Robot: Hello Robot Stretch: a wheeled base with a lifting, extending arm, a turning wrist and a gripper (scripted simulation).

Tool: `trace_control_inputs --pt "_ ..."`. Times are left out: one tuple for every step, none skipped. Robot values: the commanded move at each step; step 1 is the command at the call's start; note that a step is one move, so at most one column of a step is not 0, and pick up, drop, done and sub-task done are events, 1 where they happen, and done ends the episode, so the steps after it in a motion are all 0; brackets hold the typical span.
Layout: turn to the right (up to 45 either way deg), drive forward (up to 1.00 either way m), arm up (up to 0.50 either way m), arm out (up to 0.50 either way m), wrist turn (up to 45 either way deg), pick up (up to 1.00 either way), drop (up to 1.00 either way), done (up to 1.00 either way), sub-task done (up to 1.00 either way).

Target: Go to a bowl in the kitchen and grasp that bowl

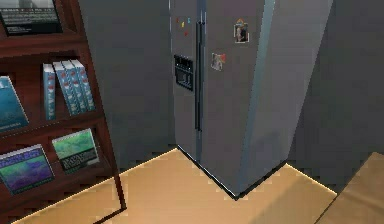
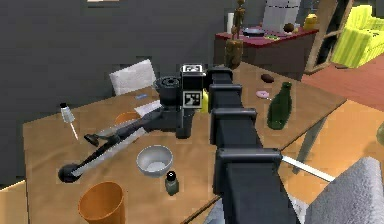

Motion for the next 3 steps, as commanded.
trace_control_inputs --pt "0.0 0.00 0.00 0.00 45.0 0.00 0.00 0.00 0.00" --pt "0.0 0.00 0.00 0.00 15.0 0.00 0.00 0.00 0.00" --pt "0.0 0.00 -0.24 0.00 0.0 0.00 0.00 0.00 0.00"
